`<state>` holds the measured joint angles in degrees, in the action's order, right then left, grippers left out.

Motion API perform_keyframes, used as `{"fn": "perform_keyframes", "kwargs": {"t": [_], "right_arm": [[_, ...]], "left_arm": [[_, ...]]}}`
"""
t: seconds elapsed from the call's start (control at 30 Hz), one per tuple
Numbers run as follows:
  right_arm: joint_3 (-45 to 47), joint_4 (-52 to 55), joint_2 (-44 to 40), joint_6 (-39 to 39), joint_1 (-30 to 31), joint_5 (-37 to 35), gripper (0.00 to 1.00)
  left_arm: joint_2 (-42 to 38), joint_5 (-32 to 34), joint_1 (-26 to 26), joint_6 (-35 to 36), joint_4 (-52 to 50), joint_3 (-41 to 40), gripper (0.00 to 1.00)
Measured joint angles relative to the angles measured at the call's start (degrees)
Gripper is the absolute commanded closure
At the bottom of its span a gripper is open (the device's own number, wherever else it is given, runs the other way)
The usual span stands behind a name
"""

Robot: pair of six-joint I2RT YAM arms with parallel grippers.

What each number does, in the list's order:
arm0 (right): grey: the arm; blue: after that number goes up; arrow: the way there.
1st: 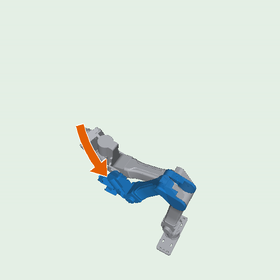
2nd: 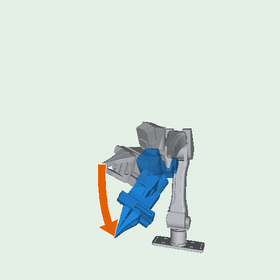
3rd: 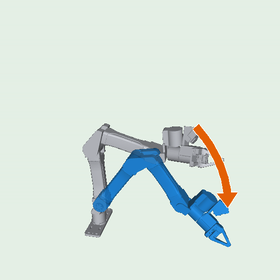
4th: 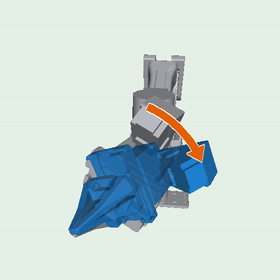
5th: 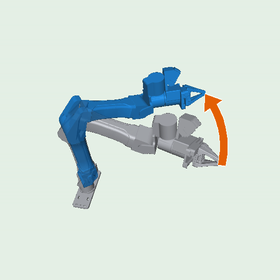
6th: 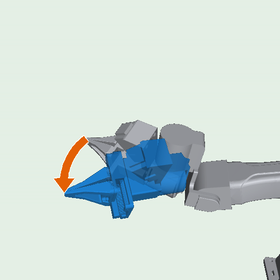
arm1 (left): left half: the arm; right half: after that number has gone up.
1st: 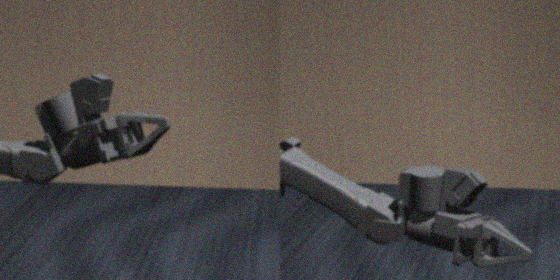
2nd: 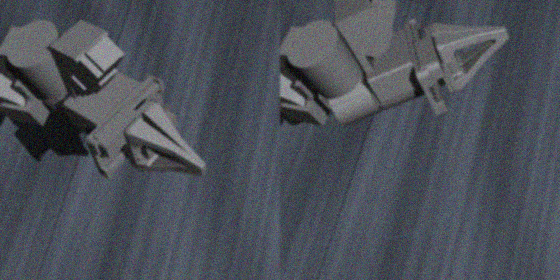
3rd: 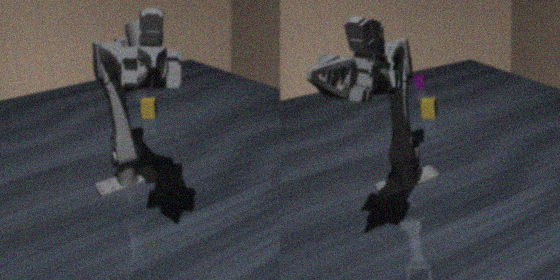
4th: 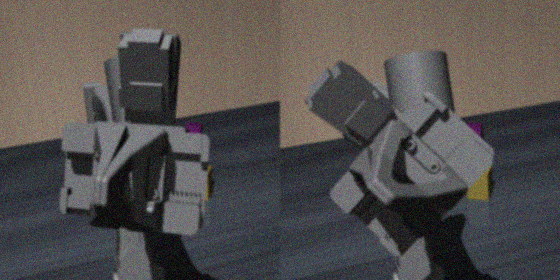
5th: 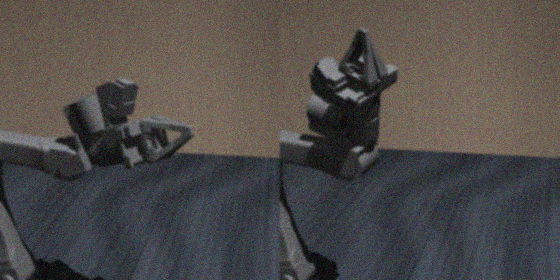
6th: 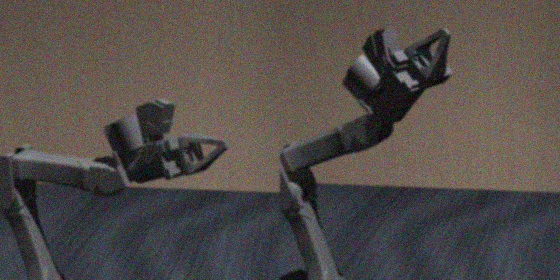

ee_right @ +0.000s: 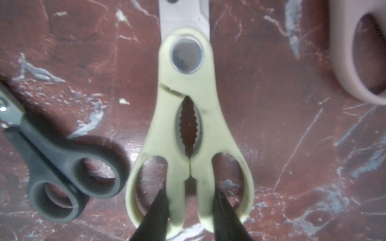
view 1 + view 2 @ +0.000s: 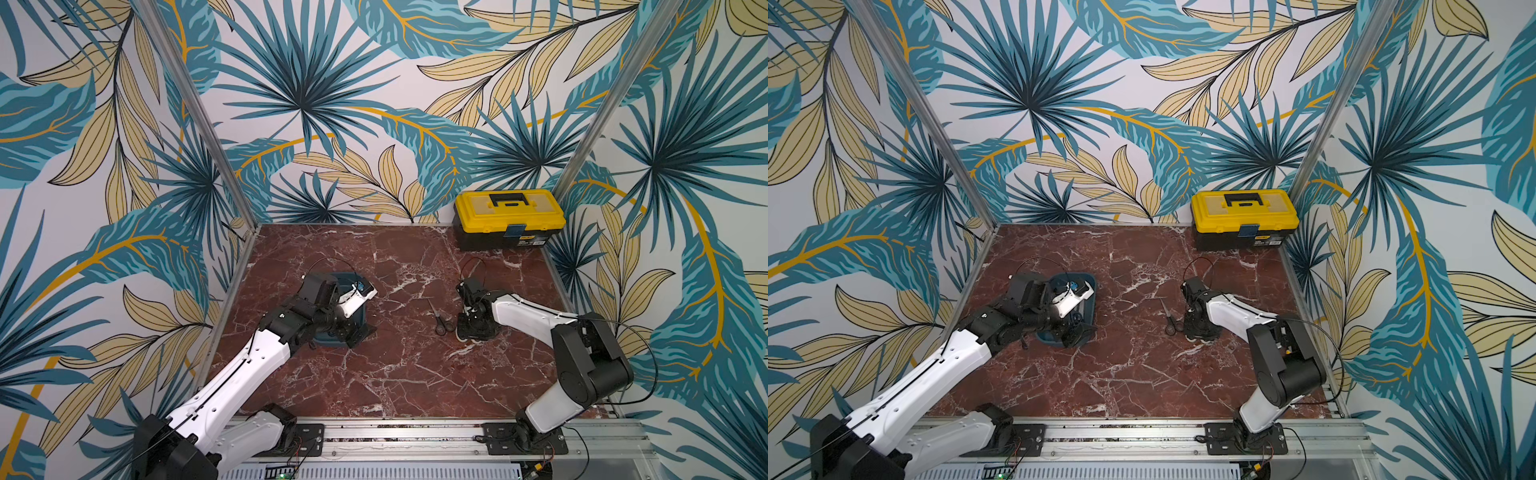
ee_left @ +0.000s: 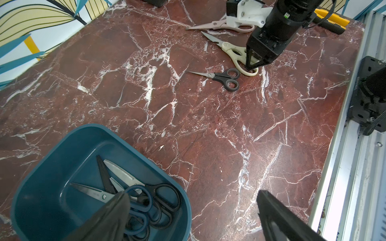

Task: Put the scissors into the storage box
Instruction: Pick up the scissors from the center of the board.

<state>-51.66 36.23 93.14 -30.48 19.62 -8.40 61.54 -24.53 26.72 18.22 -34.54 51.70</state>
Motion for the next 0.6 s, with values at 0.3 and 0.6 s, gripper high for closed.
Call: {"fn": "perform_keyframes", "kwargs": {"t": [0.3, 0.6], "right_arm": [[-0.5, 0.2, 0.5, 0.4, 0.3, -0.6, 0.68], [-0.7, -0.2, 0.5, 1.9, 0.2, 0.4, 0.68]], "left_arm": [[0.4, 0.1, 0.0, 0.0, -0.1, 0.0, 0.0], [0.4, 0.5, 0.0, 0.0, 0.0, 0.0, 0.0]]}}
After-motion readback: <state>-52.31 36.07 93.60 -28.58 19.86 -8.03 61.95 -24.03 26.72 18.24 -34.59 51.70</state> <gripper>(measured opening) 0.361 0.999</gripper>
